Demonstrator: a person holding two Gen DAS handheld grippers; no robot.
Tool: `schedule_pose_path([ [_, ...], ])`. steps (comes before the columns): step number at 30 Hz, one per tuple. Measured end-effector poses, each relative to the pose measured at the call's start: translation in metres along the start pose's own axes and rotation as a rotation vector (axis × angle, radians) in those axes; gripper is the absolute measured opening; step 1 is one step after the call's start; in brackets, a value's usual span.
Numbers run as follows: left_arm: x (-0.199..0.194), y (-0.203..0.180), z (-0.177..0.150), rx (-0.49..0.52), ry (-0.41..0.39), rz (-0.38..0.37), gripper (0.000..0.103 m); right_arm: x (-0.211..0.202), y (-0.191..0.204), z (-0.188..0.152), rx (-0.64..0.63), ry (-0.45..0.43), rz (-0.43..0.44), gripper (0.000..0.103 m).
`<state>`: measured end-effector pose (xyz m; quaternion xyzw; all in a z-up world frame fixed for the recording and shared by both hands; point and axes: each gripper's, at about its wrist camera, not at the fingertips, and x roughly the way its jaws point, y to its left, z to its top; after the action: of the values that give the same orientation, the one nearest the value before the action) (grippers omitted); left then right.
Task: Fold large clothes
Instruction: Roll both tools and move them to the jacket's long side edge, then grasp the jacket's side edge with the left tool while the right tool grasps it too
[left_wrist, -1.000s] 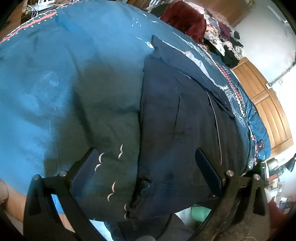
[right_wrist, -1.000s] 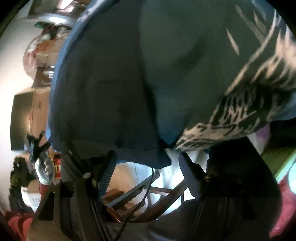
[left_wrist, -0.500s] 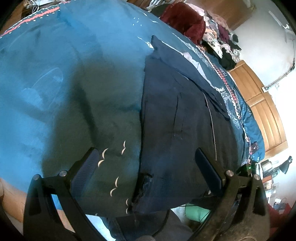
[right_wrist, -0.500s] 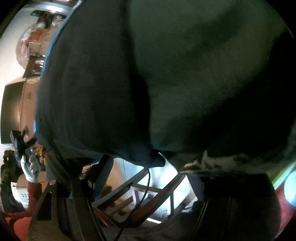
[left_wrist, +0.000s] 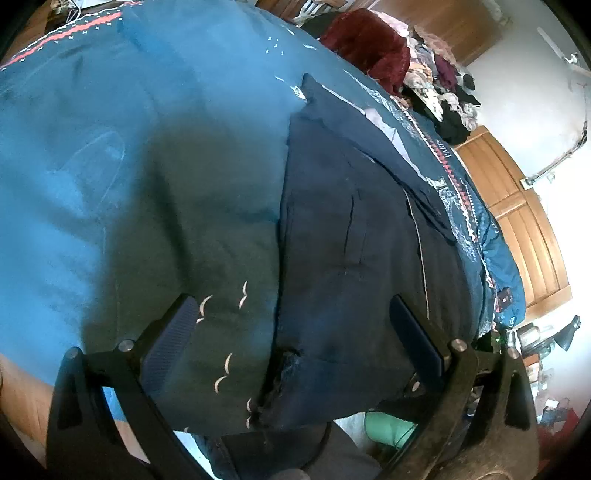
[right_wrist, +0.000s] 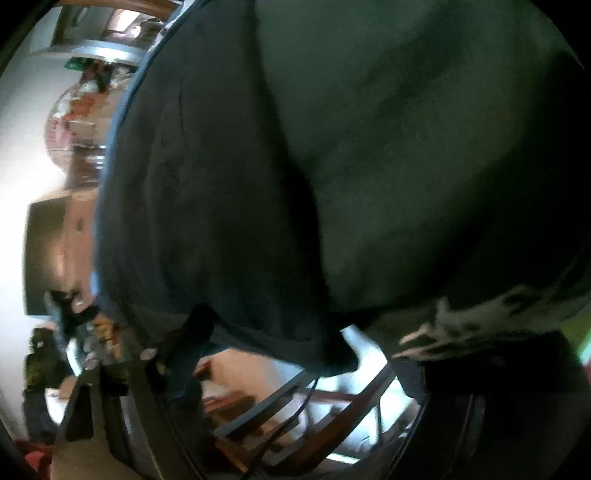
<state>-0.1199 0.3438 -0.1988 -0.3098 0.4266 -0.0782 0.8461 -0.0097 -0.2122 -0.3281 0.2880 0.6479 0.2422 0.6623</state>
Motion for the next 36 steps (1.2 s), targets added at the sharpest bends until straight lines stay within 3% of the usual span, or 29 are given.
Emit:
schedule_pose_path([
  [4,-0.012,0.004,-0.007,0.024,0.025,0.005,0.101,-0.010,0.025,-0.013,-0.080,0.049,0.073,0.058],
  [6,-0.018,0.008,-0.010,0.026,0.029,0.006,0.101,-0.023,0.040,-0.018,-0.128,0.044,0.129,0.042],
  [7,-0.020,0.009,-0.012,0.026,0.033,0.004,0.101,-0.029,0.047,-0.018,-0.149,0.036,0.158,0.024],
  [15,-0.013,0.004,-0.024,0.095,0.126,0.004,0.101,-0.069,0.098,-0.014,-0.274,-0.044,0.226,0.021],
  [19,-0.002,-0.001,-0.025,0.133,0.150,0.057,0.100,-0.065,0.106,-0.019,-0.283,-0.038,0.229,0.021],
  [22,0.002,-0.007,-0.024,0.168,0.144,0.100,0.089,-0.062,0.099,-0.020,-0.271,-0.033,0.226,0.021],
  [24,0.001,-0.010,-0.023,0.180,0.140,0.100,0.073,-0.061,0.095,-0.022,-0.260,-0.034,0.226,0.021],
  [26,0.003,-0.012,-0.023,0.192,0.150,0.104,0.048,-0.058,0.095,-0.024,-0.251,-0.036,0.228,0.021],
  [31,0.002,-0.017,-0.024,0.210,0.159,0.109,0.042,-0.055,0.094,-0.026,-0.245,-0.037,0.223,0.024],
  [36,0.003,-0.019,-0.027,0.205,0.163,0.109,0.042,-0.049,0.093,-0.025,-0.236,-0.029,0.217,0.027],
])
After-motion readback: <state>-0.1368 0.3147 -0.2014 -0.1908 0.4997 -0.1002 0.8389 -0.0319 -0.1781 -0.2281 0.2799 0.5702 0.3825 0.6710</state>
